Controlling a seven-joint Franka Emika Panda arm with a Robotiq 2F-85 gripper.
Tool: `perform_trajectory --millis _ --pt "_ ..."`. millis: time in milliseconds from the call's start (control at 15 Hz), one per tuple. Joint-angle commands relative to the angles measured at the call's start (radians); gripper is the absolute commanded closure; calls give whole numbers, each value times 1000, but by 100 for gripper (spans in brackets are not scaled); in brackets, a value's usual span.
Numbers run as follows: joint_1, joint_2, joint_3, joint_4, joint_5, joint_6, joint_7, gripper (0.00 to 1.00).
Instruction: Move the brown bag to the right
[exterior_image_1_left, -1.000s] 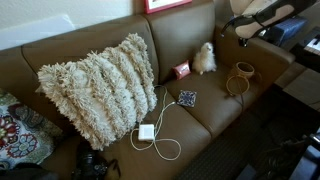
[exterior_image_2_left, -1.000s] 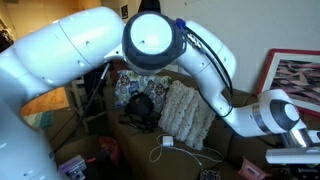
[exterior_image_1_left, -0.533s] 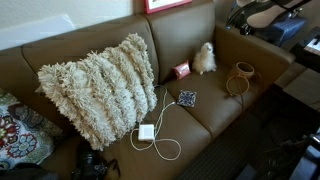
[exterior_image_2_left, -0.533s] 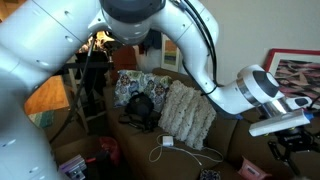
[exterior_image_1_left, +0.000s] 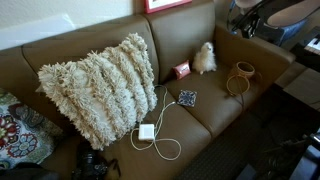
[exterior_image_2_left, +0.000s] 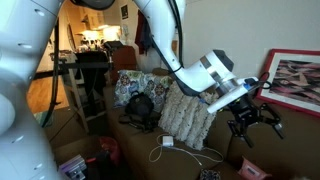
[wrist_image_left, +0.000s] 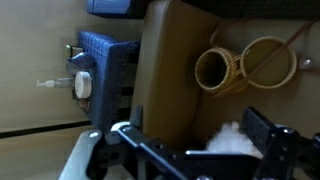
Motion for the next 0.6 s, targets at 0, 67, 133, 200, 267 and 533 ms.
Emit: perform_trajectory --millis 0,67,133,200,267,533 --pt "-26 -34 160 -44 59 -177 -56 0" --pt "-28 -7 201 -26 91 -223 -70 0" --pt "-31 23 239 1 148 -275 -83 0" --pt "-29 54 270 24 208 -323 -83 0" --pt "-30 -3 247 -23 130 -267 -39 0" --pt "-21 49 279 4 182 -309 -43 0"
